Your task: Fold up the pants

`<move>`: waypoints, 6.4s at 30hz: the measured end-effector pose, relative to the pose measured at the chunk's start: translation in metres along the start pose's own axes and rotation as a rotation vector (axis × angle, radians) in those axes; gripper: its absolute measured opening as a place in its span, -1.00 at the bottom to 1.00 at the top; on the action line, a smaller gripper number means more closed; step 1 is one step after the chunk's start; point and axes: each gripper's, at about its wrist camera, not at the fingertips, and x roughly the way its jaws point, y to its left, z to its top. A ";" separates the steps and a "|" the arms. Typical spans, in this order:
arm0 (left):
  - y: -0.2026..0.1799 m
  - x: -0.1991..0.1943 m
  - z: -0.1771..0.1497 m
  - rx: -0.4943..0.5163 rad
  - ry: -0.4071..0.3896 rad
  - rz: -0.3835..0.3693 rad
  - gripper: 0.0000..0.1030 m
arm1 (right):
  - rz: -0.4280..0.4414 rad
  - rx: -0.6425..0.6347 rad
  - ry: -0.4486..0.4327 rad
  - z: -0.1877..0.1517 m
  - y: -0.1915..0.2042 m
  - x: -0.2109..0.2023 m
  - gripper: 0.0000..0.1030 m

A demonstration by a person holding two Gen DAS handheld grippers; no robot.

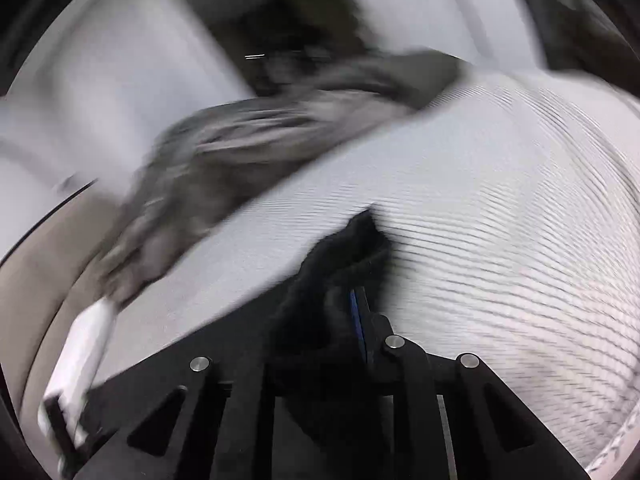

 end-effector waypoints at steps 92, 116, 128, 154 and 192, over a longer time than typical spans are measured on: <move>-0.081 0.066 0.036 -0.018 0.123 -0.135 0.20 | 0.445 -0.260 0.694 -0.164 0.131 0.025 -0.96; -0.066 -0.020 -0.043 0.265 0.108 -0.216 0.41 | 0.338 -0.008 0.542 -0.117 0.116 0.079 -0.14; 0.067 -0.040 -0.005 -0.108 -0.020 -0.046 0.41 | 0.163 -0.125 0.536 -0.082 0.142 0.155 -0.31; 0.052 -0.042 -0.013 0.177 -0.092 -0.054 -0.03 | 0.079 -0.506 0.335 -0.110 0.165 0.063 -0.27; 0.067 -0.011 0.021 0.087 -0.049 0.012 -0.06 | -0.013 -0.556 0.352 -0.114 0.199 0.130 -0.20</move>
